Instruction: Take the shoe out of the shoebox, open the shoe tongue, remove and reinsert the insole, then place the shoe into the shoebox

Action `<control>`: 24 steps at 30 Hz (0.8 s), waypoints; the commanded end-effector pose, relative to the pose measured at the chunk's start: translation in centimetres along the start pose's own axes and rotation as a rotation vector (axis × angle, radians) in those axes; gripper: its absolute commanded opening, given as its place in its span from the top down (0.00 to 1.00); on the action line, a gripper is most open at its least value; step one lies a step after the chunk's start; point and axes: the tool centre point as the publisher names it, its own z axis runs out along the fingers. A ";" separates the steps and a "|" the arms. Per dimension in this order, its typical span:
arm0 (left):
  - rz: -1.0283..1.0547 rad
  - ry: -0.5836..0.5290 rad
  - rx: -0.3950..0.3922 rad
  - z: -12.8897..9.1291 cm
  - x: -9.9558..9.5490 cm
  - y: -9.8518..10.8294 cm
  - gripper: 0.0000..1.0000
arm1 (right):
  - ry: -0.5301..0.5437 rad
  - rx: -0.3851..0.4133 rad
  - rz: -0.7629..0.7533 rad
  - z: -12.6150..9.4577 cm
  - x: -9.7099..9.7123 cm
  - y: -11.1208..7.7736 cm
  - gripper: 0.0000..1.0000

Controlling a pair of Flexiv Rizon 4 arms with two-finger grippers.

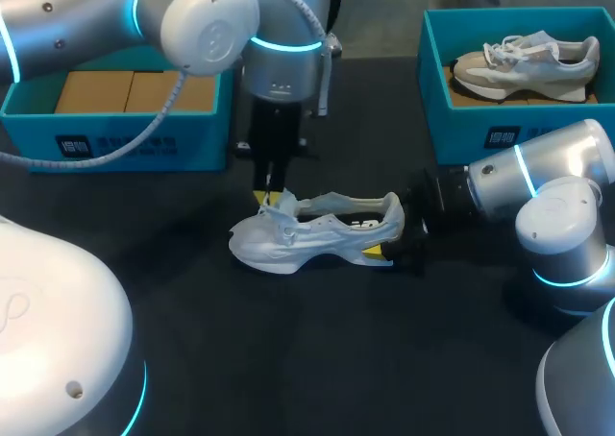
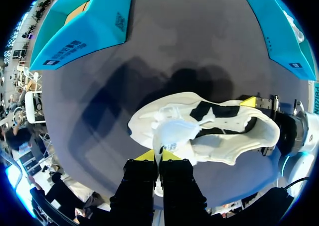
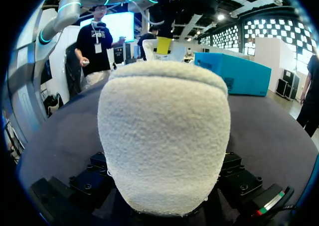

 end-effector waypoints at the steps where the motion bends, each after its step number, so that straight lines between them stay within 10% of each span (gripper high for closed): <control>1: -0.010 0.000 0.004 0.7 -0.9 0.1 1.00 | 0.000 0.002 0.000 0.5 -0.1 -0.1 1.00; 7: -0.029 -0.027 -0.001 1.7 -1.4 0.0 0.96 | 0.000 0.002 0.000 0.5 -0.1 -0.1 1.00; 13: -0.048 -0.049 -0.008 2.8 -1.7 -0.3 0.52 | 0.000 0.002 0.000 0.5 -0.1 -0.1 1.00; 16: -0.057 -0.059 -0.020 3.5 -1.9 -0.2 0.00 | 0.000 0.002 0.000 0.5 -0.1 -0.1 1.00; 24: -0.077 -0.074 -0.053 5.1 -2.5 0.6 0.00 | 0.000 0.002 0.000 0.5 -0.1 -0.1 1.00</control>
